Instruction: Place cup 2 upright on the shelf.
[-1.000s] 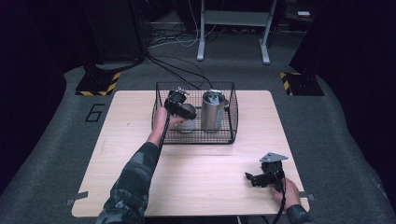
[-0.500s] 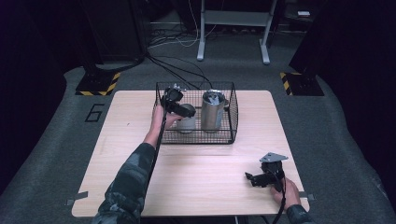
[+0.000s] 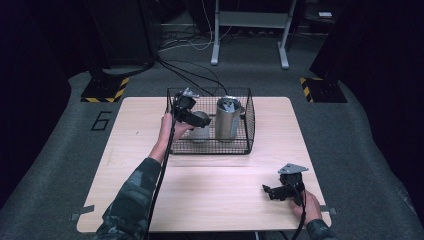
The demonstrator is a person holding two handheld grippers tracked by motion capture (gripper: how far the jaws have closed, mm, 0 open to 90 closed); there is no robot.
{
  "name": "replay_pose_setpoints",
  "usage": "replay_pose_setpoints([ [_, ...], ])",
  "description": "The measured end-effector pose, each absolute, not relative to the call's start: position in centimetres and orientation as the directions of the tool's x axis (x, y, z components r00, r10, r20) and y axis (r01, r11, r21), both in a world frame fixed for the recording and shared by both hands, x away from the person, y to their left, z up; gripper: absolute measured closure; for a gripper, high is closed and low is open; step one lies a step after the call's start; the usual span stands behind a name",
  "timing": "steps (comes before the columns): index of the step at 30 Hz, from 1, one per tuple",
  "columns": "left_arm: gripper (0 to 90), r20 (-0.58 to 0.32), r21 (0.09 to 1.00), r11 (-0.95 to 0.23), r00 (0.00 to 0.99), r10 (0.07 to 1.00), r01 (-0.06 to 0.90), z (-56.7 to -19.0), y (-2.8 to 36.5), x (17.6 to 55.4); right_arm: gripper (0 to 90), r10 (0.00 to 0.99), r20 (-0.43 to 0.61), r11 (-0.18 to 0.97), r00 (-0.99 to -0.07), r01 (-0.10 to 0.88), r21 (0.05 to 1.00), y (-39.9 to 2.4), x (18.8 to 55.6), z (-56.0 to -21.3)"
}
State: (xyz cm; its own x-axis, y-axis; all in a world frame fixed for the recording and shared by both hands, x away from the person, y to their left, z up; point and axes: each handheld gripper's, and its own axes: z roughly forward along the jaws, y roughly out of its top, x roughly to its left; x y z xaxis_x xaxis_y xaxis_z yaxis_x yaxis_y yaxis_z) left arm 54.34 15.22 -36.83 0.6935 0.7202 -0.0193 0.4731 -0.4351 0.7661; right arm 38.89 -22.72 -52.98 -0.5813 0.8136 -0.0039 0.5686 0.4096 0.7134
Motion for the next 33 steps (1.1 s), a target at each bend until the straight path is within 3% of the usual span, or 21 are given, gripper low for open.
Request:
replay_pose_setpoints([
  [16, 0.2, 0.063, 0.794, -0.474, 0.723, 0.688, 0.381, -35.3, 17.3, 46.9, 0.0, 0.814, -0.003, 0.409, -0.581, 0.569, 0.714, -22.7, 38.9, -53.0],
  [33, 0.2, 0.089, 0.772, -0.47, 0.659, 0.747, 0.428, -40.4, 23.1, 40.3, 0.0, 0.814, -0.003, 0.409, -0.581, 0.569, 0.714, -22.7, 38.9, -53.0],
])
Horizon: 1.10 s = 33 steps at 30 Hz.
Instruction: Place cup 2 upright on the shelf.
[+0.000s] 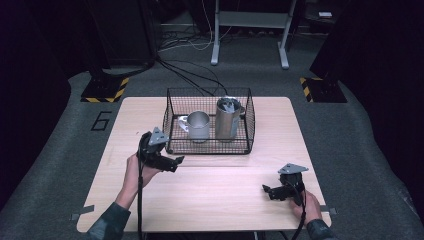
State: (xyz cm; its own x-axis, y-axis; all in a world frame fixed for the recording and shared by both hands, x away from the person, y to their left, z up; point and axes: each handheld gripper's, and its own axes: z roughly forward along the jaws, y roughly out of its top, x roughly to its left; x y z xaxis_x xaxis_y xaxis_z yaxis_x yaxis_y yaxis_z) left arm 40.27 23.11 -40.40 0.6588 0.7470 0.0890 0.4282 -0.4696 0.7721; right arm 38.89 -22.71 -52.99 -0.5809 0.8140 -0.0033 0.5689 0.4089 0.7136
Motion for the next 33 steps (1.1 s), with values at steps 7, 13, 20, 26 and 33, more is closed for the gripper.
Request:
replay_pose_setpoints([
  [7, 0.2, 0.055, 0.769, -0.427, 0.617, 0.785, 0.475, -43.7, 25.8, 37.9, 0.0, 0.813, -0.004, 0.41, -0.582, 0.568, 0.714, -22.7, 38.9, -53.0],
  [13, 0.2, 0.029, 0.755, -0.395, 0.575, 0.817, 0.523, -46.3, 27.5, 36.5, 0.0, 0.813, -0.005, 0.411, -0.582, 0.568, 0.713, -22.7, 38.9, -53.0],
  [20, 0.3, 0.005, 0.721, -0.359, 0.513, 0.858, 0.592, -50.1, 29.4, 36.1, 0.0, 0.814, -0.004, 0.41, -0.582, 0.568, 0.714, -22.7, 38.9, -53.0],
  [26, 0.2, -0.003, 0.708, -0.324, 0.462, 0.887, 0.627, -52.2, 30.1, 36.3, 0.0, 0.813, -0.006, 0.411, -0.582, 0.567, 0.713, -22.7, 38.9, -53.0],
  [33, 0.1, 0.0, 0.716, -0.299, 0.428, 0.904, 0.631, -53.1, 30.3, 36.5, 0.0, 0.814, -0.005, 0.41, -0.581, 0.568, 0.713, -22.7, 38.9, -53.0],
])
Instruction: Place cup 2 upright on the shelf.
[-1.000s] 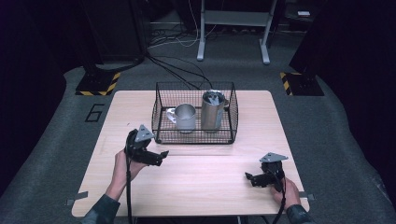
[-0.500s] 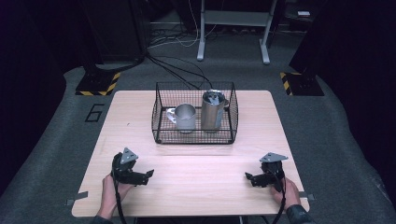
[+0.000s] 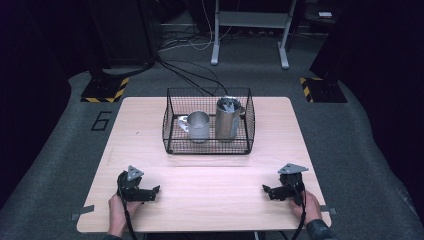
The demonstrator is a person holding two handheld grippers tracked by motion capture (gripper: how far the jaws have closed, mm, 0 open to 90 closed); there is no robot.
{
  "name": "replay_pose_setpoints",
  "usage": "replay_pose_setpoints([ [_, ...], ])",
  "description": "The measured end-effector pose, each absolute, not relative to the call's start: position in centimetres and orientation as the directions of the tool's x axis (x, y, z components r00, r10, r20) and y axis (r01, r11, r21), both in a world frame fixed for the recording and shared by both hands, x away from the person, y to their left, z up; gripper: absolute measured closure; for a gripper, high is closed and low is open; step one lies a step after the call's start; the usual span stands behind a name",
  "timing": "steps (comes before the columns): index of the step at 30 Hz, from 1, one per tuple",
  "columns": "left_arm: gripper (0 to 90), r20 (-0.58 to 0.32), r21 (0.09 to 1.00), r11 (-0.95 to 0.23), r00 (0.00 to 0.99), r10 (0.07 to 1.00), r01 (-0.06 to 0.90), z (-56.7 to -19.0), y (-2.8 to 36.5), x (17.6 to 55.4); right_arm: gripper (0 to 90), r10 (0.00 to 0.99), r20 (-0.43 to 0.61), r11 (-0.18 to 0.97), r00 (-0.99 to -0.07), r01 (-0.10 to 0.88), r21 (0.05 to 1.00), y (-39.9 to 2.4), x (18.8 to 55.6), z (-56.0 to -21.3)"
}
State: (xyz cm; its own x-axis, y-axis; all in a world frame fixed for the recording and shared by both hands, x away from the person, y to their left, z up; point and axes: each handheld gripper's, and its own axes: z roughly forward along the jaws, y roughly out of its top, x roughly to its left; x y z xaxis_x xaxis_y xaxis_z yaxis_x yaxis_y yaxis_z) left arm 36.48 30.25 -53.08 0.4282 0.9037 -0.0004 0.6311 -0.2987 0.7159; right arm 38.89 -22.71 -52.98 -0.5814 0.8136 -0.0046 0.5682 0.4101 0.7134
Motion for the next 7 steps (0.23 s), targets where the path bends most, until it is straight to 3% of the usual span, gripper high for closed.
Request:
replay_pose_setpoints([
  [7, 0.0, 0.01, 0.72, -0.291, 0.41, 0.912, 0.63, -53.15, 30.18, 36.51, 0.0, 0.814, -0.005, 0.41, -0.581, 0.568, 0.713, -22.72, 38.89, -52.97],
])
